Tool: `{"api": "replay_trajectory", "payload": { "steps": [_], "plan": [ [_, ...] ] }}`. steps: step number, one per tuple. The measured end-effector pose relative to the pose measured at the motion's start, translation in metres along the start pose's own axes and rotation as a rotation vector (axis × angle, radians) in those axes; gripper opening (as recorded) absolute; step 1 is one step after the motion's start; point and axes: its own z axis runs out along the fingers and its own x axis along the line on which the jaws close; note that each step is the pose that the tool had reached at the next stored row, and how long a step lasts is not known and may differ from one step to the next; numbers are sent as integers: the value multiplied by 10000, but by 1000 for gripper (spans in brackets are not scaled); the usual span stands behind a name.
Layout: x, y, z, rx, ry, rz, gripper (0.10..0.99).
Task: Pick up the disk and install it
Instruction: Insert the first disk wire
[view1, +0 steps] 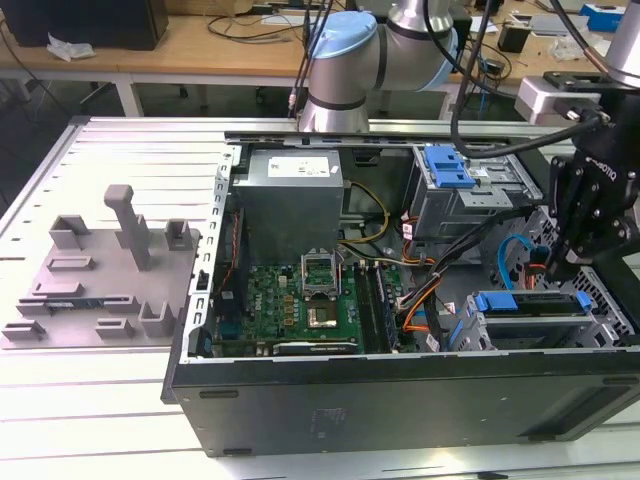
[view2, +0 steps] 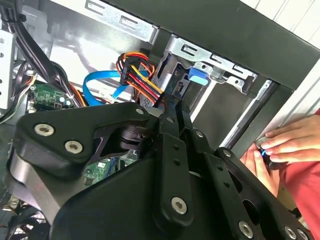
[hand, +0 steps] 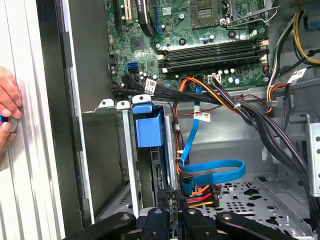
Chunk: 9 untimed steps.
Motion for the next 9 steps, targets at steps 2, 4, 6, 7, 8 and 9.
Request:
{"api": "replay_trajectory", "payload": {
  "steps": [2,4,6,7,8,9],
  "plan": [
    [18,-2,3,5,-41,-53,165],
    [37,-4,6,9,-93,-117,165],
    [54,-6,8,11,-183,-188,165],
    [63,-7,9,11,-243,-227,165],
    [70,-8,10,10,-274,-247,165],
    [74,-8,11,12,-281,-258,165]
  ]
}}
